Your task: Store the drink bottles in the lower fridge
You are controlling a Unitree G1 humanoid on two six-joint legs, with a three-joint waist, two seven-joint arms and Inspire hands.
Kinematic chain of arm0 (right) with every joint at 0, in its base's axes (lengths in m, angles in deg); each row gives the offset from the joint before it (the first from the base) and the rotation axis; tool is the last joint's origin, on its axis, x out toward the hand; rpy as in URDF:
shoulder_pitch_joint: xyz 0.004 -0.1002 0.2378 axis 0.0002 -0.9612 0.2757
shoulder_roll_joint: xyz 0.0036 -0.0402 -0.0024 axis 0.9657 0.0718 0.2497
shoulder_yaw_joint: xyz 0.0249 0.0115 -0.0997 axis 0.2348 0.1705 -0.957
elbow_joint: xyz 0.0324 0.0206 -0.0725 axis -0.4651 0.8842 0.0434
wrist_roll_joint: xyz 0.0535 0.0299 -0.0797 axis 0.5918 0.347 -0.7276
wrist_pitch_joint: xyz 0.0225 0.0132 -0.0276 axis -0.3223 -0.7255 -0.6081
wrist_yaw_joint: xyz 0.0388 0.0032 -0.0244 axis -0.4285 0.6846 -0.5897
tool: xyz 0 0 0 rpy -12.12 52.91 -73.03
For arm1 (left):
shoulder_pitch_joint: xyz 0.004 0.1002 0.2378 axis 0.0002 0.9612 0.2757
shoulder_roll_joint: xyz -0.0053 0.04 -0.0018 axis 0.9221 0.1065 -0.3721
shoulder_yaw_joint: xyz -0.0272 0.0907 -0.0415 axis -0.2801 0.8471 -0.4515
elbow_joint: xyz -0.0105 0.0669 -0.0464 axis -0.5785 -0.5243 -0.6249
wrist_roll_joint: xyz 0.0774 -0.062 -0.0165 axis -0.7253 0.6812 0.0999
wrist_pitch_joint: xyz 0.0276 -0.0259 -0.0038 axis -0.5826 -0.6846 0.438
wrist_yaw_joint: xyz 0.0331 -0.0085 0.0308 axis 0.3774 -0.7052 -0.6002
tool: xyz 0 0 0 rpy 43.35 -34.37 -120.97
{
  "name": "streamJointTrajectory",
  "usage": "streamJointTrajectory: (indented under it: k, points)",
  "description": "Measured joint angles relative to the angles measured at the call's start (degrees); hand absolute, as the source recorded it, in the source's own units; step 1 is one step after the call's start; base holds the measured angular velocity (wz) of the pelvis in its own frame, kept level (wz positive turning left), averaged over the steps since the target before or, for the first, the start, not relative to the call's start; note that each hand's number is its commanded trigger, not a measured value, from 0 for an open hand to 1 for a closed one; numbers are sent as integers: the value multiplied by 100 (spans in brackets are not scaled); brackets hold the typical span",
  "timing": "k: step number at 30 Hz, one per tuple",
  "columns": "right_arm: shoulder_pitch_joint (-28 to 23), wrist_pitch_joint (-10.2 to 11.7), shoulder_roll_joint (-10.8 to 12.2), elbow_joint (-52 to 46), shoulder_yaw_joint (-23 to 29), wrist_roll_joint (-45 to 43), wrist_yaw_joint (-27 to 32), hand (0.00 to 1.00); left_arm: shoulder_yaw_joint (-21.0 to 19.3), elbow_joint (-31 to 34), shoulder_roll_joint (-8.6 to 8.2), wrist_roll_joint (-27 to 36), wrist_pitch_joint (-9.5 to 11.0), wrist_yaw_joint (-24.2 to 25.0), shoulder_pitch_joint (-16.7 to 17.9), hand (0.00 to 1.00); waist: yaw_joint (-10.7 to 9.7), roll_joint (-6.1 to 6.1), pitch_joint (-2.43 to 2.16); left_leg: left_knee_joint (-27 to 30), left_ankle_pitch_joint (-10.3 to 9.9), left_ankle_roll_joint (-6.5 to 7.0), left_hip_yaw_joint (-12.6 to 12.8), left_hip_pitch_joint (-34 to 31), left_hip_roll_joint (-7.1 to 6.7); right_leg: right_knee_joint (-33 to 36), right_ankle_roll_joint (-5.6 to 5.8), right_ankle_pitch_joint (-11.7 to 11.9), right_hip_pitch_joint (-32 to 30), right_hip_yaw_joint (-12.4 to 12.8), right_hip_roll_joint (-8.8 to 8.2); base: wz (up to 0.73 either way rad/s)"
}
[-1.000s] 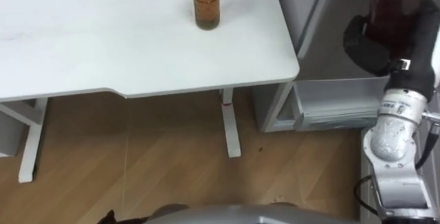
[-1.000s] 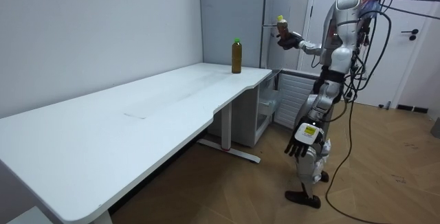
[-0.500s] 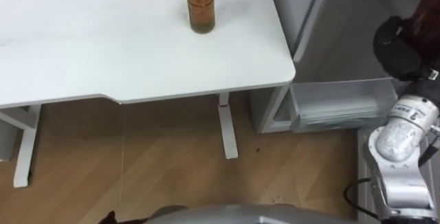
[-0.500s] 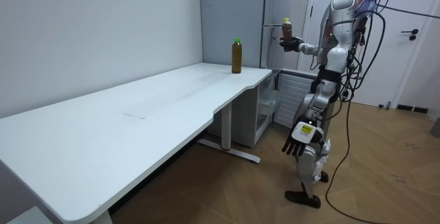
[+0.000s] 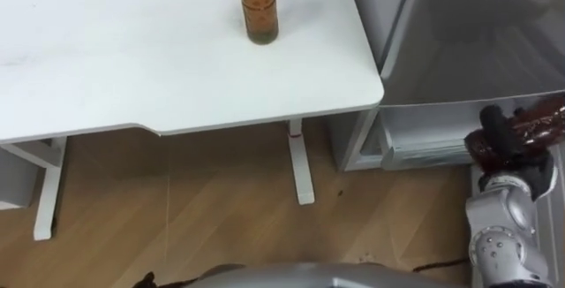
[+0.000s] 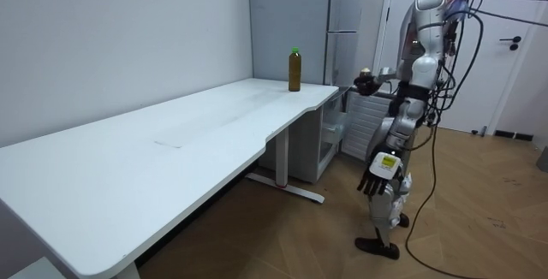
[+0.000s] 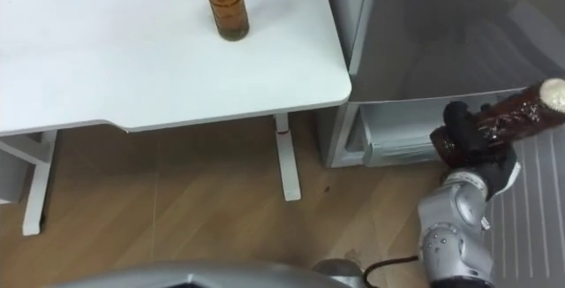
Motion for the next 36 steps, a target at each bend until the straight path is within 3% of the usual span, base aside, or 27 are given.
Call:
streamJointTrajectory:
  k: [7, 9, 12, 16, 18, 23, 28, 31, 36]
  points:
    - [899, -158, -138, 1147, 55, 456, -111, 100, 37, 0, 24, -8, -233, -4, 3, 0, 32, 6, 2, 258, 33, 38, -178, -500, -27, 213, -17, -22, -402, -172, -54, 14]
    - [1483, -191, -285, 1776, 54, 609, -161, 100, 119, 0, 32, -14, -282, -17, -70, 0, 85, 26, 19, 371, 62, 59, -229, -744, -39, 336, -27, -28, -629, -185, -77, 13]
    - [1952, -184, -399, 2100, 52, 949, -209, 100, 268, 25, 74, -5, -282, -134, -298, 0, 185, 80, 44, 664, 63, 61, -342, -1222, -14, 590, -89, -73, -1041, -246, -86, 17]
    - [2544, -96, -484, 2895, 58, 1060, -403, 100, 375, -21, 165, 62, -296, -241, -721, 0, 321, -23, 138, 1133, 61, 60, -456, -1884, 10, 1155, -164, -217, -1675, -260, -143, 13]
    - [2746, -185, -624, 3226, 58, 1128, -442, 100, 466, -14, 206, 125, -287, -255, -851, 0, 371, -30, 146, 1310, 67, 70, -476, -2175, -3, 1417, -189, -269, -1985, -258, -198, 6]
    - [2998, -365, -725, 3656, 47, 1169, -564, 100, 659, -13, 209, 283, -316, -480, -1061, 0, 524, -51, 160, 1492, 157, 64, -435, -2692, -53, 1919, -219, -459, -2712, -103, -319, 0]
    - [3376, -525, -768, 3666, 48, 1368, -602, 100, 785, -15, 237, 342, -329, -687, -1198, 0, 606, -238, 255, 1704, 256, -26, -408, -3313, -58, 2504, -407, -608, -3510, -12, -409, 1]
    - [3694, -525, -906, 3717, 45, 1504, -683, 100, 795, -12, 233, 342, -319, -802, -1308, 0, 621, -301, 267, 1914, 268, -63, -430, -3671, -7, 2715, -492, -655, -3865, -22, -399, 7]
    - [4070, -571, -1053, 3771, 10, 1759, -742, 100, 811, 9, 242, 368, -310, -976, -1486, 0, 600, -308, 268, 2170, 254, -76, -424, -4096, 23, 2996, -558, -721, -4270, -29, -438, 5]
